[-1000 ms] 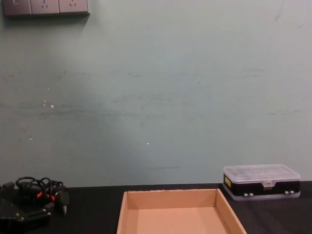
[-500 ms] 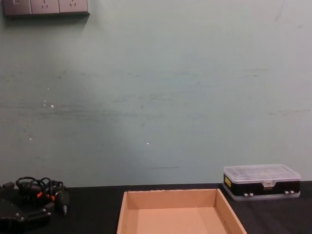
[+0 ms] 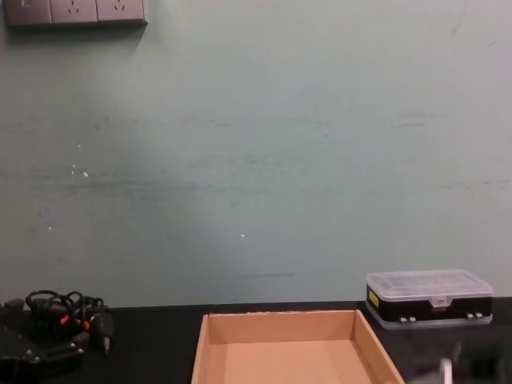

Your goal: Use one hand to pick up the angle iron from the table and place it into the box.

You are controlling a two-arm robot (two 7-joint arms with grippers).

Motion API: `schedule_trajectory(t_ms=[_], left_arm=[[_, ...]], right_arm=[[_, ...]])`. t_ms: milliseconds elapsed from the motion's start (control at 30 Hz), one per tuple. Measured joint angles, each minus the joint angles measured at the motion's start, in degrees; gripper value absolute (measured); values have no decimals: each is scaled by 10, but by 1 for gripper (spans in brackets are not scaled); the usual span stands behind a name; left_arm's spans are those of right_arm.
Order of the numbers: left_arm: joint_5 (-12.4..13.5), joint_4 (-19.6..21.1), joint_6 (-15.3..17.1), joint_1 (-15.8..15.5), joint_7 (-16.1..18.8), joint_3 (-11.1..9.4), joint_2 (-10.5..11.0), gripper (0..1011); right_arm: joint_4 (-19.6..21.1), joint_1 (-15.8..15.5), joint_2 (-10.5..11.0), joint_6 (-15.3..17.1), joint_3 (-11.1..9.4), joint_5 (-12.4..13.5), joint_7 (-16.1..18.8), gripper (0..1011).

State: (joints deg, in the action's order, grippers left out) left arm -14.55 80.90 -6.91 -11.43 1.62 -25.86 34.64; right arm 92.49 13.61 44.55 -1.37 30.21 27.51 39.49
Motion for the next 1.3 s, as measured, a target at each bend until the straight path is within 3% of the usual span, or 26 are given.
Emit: schedule_trajectory(t_ms=[200,267,467,933,1300], left_arm=[[0,0,0,0,0,0,0,1011],[0,0,0,0,0,0,0,1011],[0,0,0,0,0,0,0,1011],[0,0,0,0,0,0,0,1011],[0,0,0,0,0,0,0,1011]], right_arm=[[20,-12,-17,7,-35,-1,-66,458],[21,-13,-32,11,-45,-7,-91,459],[3,3,-66,26,-50,-25,-120,459],[-91,70,-153,68,-33,-55,-133,458],[-159,107,-203,90,-25,-75,-134,458]])
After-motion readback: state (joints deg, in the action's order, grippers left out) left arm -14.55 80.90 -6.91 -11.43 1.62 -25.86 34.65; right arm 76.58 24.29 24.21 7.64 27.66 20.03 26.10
